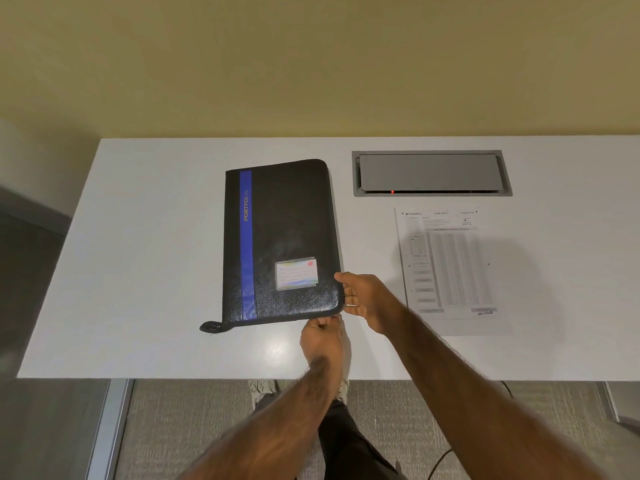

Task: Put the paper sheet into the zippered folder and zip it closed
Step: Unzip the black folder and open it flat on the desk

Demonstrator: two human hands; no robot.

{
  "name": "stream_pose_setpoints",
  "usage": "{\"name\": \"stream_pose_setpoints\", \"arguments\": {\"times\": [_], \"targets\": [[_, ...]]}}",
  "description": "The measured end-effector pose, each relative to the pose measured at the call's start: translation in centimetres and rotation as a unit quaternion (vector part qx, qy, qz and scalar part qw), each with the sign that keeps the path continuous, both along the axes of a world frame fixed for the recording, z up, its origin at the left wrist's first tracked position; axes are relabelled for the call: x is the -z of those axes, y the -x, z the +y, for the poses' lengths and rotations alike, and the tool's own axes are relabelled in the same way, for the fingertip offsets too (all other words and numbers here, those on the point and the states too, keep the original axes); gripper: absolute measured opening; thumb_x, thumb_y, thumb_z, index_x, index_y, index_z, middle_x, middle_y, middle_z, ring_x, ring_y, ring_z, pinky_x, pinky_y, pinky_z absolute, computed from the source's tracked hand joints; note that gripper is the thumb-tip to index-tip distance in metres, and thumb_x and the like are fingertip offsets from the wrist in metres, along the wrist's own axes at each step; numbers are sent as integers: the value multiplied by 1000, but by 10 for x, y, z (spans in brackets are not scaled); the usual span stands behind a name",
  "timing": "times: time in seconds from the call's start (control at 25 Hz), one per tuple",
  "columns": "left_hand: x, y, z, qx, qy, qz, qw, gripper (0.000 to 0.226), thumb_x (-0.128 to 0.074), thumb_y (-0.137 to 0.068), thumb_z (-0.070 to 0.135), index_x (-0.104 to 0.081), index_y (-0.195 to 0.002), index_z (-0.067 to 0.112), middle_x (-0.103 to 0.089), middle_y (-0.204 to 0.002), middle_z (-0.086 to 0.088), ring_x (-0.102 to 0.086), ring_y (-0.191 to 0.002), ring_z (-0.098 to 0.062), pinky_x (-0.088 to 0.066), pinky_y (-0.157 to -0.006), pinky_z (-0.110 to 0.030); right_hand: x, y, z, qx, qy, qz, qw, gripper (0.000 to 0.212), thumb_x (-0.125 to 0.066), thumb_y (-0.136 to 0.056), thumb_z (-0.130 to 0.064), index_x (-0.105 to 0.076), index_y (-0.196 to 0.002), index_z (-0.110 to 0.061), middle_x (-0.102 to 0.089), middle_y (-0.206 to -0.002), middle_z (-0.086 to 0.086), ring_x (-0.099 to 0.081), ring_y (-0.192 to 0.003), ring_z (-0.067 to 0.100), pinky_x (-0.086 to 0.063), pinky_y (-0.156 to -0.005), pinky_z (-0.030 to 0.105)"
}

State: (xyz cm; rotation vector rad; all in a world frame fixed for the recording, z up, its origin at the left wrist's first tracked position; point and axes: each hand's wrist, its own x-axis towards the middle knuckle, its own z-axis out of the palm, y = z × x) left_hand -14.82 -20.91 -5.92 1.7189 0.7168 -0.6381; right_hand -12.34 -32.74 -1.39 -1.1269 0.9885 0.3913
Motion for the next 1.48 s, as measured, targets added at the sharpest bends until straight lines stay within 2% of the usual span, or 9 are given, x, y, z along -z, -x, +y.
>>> {"name": "stream_pose_setpoints", "arguments": {"times": [0.12, 0.28, 0.4, 0.6, 0.76, 0.84, 1.0, 1.2, 1.48], "targets": [[3, -2, 9, 57, -38, -12, 998, 27, -68, -92, 21, -62, -65, 16, -68, -64, 0, -60, -61, -20, -53, -66, -34, -2, 0, 0, 4, -9, 8, 1000, 43, -58, -98, -42, -59, -127, -10, -66, -128, 8, -65, -116, 28, -52, -100, 37], [2, -8, 28, 113, -105, -27, 988, 22, -66, -91, 26, -63, -70, 20, -72, -72, 3, -68, -69, -19, -50, -63, -25, -8, 0, 2, 18, -55, -8, 998, 29, -56, -98, -44, -63, -110, -20, -71, -115, 2, -71, -102, 21, -60, -73, 24], [-7, -11, 45, 158, -139, -58, 976, 21, -68, -91, 32, -62, -72, 24, -68, -70, 12, -64, -65, -8, -43, -55, -22, -13, 1, 2, 27, -67, -13, 997, 25, -54, -98, -47, -61, -109, -25, -71, -110, -5, -71, -99, 18, -60, -70, 23], [-17, -33, 105, 292, -261, -144, 909, 27, -55, -96, 48, -53, -77, 30, -63, -68, 14, -59, -62, -5, -43, -55, -26, -7, 4, 1, 15, -64, -32, 997, 33, -48, -101, -44, -57, -124, -22, -66, -125, -2, -68, -108, 20, -60, -77, 24], [-19, -52, 155, 268, -317, -192, 889, 22, -57, -96, 42, -57, -78, 29, -63, -66, 11, -59, -63, -14, -49, -65, -32, 4, 3, 0, 16, -53, -30, 998, 47, -52, -100, -43, -50, -138, -15, -60, -137, 8, -62, -121, 31, -50, -106, 44], [-20, -59, 171, 253, -340, -204, 883, 22, -58, -96, 41, -59, -78, 28, -64, -66, 10, -61, -62, -13, -52, -72, -35, 7, 1, 1, 26, -52, -24, 998, 53, -58, -97, -42, -49, -142, -14, -59, -139, 10, -59, -126, 35, -43, -112, 52], [-17, -67, 190, 239, -364, -214, 875, 21, -60, -96, 41, -61, -80, 28, -65, -69, 12, -60, -62, -11, -51, -78, -35, 2, -2, 4, 44, -40, -25, 998, 44, -67, -92, -27, -58, -131, -8, -66, -129, 13, -63, -118, 36, -51, -101, 47], [-8, -67, 208, 228, -391, -193, 870, 24, -57, -98, 40, -56, -76, 30, -61, -66, 11, -59, -60, -9, -43, -84, -32, -5, -5, 11, 16, 47, -1, 999, 9, -60, -98, -13, -59, -103, -5, -65, -116, 19, -64, -109, 39, -53, -94, 47], [-9, -90, 236, 247, -412, -215, 851, 20, -63, -94, 38, -57, -76, 32, -57, -63, 14, -54, -58, -3, -34, -78, -29, -24, -8, 28, -25, 70, 7, 997, 9, -58, -99, -12, -59, -96, -4, -65, -113, 18, -66, -102, 35, -56, -86, 41]]}}
